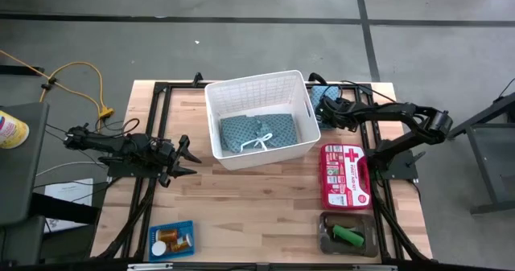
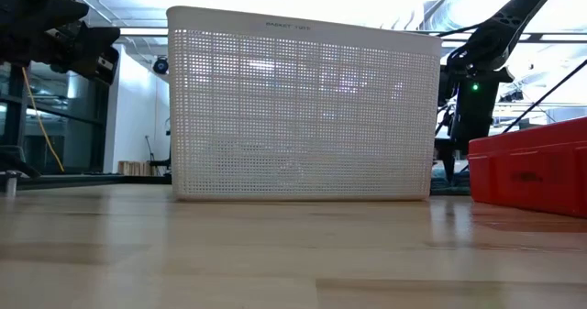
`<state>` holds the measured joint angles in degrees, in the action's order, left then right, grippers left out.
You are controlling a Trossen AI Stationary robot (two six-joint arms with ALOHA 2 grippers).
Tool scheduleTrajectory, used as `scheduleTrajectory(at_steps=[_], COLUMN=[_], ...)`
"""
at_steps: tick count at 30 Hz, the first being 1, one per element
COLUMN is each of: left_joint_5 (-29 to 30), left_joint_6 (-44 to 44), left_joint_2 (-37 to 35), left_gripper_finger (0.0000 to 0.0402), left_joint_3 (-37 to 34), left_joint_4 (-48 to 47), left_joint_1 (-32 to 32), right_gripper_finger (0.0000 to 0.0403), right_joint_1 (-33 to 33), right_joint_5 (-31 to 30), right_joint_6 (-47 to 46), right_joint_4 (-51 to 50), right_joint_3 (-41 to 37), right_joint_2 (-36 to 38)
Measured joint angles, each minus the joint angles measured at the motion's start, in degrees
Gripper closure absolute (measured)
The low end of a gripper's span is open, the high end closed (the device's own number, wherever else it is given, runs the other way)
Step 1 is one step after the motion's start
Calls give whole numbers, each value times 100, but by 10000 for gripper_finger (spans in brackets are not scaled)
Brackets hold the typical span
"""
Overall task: Pick & place medical supplies in basket/bin
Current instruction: Put the patient gown into the white bin
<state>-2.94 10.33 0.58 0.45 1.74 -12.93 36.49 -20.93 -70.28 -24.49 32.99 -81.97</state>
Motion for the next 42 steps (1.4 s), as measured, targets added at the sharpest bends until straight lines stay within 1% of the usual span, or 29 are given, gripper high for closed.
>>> scheduleTrajectory(at_steps=[9,13,16,26,31,34,38,42], left_joint_5=[0,0,0,0,0,0,0,0], left_joint_6=[-2,0,-2,0,0,0,0,0], left_joint_2=[-1,-2,0,0,0,0,-2,-2], left_gripper_finger=[226,226,226,226,226,226,226,226], left_joint_3=[0,0,0,0,0,0,0,0], left_joint_4=[0,-2,0,-2,-2,-1,0,0], left_joint_1=[-2,-2,0,-2,-1,0,-1,0], right_gripper_finger=[346,376,392,391,391,391,391,391], right_joint_1=[0,0,0,0,-2,-23,-115,-237], right_joint_5=[-11,10,31,-61,-260,-279,-320,-484], right_joint_6=[1,37,179,553,786,984,1214,1360], right_joint_4=[-25,-150,-230,-225,-215,-216,-216,-216], right_joint_3=[-7,-10,-15,-15,-15,-15,-15,-15], right_joint_2=[52,186,329,804,1368,1734,2195,2587])
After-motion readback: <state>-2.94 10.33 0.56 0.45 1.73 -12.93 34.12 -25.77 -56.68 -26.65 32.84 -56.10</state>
